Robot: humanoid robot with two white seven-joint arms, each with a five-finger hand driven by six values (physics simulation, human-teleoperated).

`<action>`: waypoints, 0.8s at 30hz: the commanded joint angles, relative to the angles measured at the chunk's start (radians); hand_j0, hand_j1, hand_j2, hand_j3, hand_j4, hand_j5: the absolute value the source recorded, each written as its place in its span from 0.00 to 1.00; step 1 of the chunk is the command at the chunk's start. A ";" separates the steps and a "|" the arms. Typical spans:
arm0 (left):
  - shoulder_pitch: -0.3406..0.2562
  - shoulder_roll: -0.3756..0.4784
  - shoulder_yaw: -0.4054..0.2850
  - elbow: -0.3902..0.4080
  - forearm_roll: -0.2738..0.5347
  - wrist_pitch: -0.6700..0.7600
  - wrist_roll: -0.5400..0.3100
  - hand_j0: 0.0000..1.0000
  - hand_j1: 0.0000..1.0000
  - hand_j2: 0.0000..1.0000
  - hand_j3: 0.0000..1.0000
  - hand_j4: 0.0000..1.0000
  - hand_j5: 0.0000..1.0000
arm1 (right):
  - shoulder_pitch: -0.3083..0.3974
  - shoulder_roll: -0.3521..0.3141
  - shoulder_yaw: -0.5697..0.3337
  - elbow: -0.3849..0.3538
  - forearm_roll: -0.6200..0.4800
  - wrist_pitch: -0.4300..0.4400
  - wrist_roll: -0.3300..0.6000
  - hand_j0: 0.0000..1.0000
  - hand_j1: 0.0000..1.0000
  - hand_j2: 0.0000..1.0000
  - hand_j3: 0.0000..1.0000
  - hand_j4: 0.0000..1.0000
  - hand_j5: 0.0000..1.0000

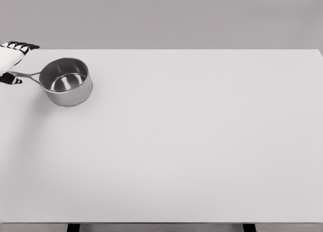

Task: Rotate pot handle

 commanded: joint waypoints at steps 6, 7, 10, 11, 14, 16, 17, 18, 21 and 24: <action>0.003 -0.004 0.000 0.002 0.003 0.001 0.001 1.00 1.00 1.00 1.00 1.00 1.00 | 0.000 0.000 0.000 0.000 -0.002 0.000 0.000 1.00 1.00 1.00 1.00 1.00 1.00; 0.006 -0.004 0.000 0.002 0.003 0.001 0.001 1.00 1.00 1.00 1.00 1.00 1.00 | 0.000 0.000 0.000 0.000 -0.002 0.000 0.000 1.00 1.00 1.00 1.00 1.00 1.00; 0.011 -0.001 0.000 -0.001 0.008 0.001 0.001 1.00 1.00 1.00 1.00 1.00 1.00 | 0.000 0.000 0.000 0.000 -0.002 0.000 0.000 1.00 1.00 1.00 1.00 1.00 1.00; 0.012 0.001 0.000 0.001 0.008 0.001 0.002 1.00 1.00 1.00 1.00 1.00 1.00 | 0.000 0.000 0.000 0.000 -0.002 0.000 0.000 1.00 1.00 1.00 1.00 1.00 1.00; 0.012 0.007 0.002 -0.001 0.008 0.001 0.002 1.00 1.00 1.00 1.00 1.00 1.00 | 0.000 0.000 0.000 0.000 -0.002 0.000 0.000 1.00 1.00 1.00 1.00 1.00 1.00; 0.012 0.010 0.003 -0.002 0.010 0.001 0.002 1.00 1.00 1.00 1.00 1.00 1.00 | 0.000 0.000 0.000 0.000 -0.002 0.000 0.000 1.00 1.00 1.00 1.00 1.00 1.00; 0.012 0.011 0.003 -0.001 0.008 0.001 0.002 1.00 1.00 1.00 1.00 1.00 1.00 | 0.000 0.000 0.000 0.000 -0.002 0.000 0.000 1.00 1.00 1.00 1.00 1.00 1.00; 0.012 0.011 0.003 -0.001 0.008 0.001 0.002 1.00 1.00 1.00 1.00 1.00 1.00 | 0.000 0.000 0.000 0.000 0.000 0.000 0.000 1.00 1.00 1.00 1.00 1.00 1.00; 0.008 0.008 0.005 0.001 0.005 0.001 0.002 1.00 1.00 1.00 1.00 1.00 1.00 | 0.000 0.000 0.000 0.000 0.000 0.000 0.000 1.00 1.00 1.00 1.00 1.00 1.00; 0.002 0.008 0.003 0.002 0.003 0.001 0.002 1.00 1.00 1.00 1.00 1.00 1.00 | 0.000 0.000 0.000 0.000 0.000 0.000 0.000 1.00 1.00 1.00 1.00 1.00 1.00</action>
